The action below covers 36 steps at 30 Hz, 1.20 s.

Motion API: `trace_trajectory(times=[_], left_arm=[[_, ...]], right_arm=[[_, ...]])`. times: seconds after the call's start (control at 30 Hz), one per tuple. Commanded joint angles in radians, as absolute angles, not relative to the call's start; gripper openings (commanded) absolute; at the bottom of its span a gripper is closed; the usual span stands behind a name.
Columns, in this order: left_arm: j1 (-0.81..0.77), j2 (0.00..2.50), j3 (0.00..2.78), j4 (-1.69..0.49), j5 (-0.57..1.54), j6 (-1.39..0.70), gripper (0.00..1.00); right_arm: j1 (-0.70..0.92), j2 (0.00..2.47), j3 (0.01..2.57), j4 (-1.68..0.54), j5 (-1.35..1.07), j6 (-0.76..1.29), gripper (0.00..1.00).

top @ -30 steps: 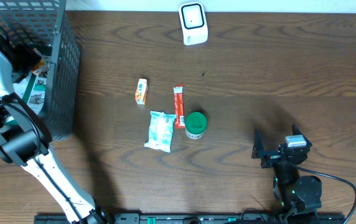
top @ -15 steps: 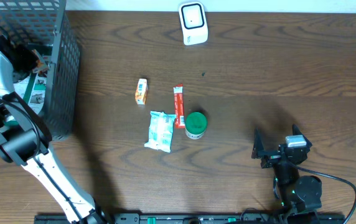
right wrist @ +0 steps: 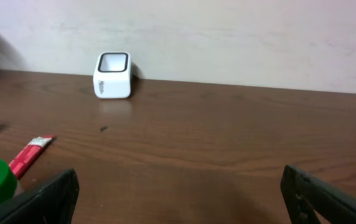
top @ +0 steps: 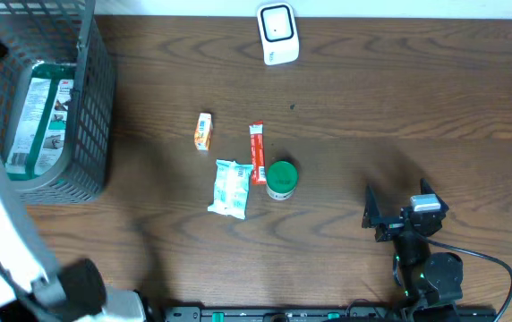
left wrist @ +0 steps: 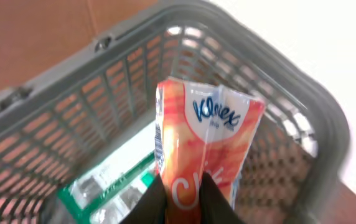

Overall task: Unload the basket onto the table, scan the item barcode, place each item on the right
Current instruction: 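Grasp the orange Kleenex pack with the left gripper and lift it out, then carry the Kleenex pack toward the scanner and lower it near the jar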

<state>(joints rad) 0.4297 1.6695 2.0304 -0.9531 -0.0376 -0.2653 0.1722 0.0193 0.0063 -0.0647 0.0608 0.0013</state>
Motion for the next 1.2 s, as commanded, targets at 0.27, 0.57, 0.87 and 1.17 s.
trace_trajectory(times=[0.27, 0.57, 0.87, 1.17], left_arm=[[-0.027, 1.553, 1.992, -1.323, -0.225, -0.416, 0.07], [-0.253, 1.555, 1.665, -1.306, -0.386, -0.559, 0.07], [-0.406, 1.555, 1.345, -1.159, -0.456, -0.676, 0.07], [-0.529, 1.600, 1.115, -0.963, -0.568, -0.699, 0.07]], right_arm=[[0.168, 0.018, 0.006, -0.068, 0.070, 0.018, 0.99], [0.168, 0.018, 0.006, -0.068, 0.070, 0.018, 0.99], [0.168, 0.018, 0.006, -0.068, 0.070, 0.018, 0.99], [0.168, 0.018, 0.006, -0.068, 0.070, 0.018, 0.99]])
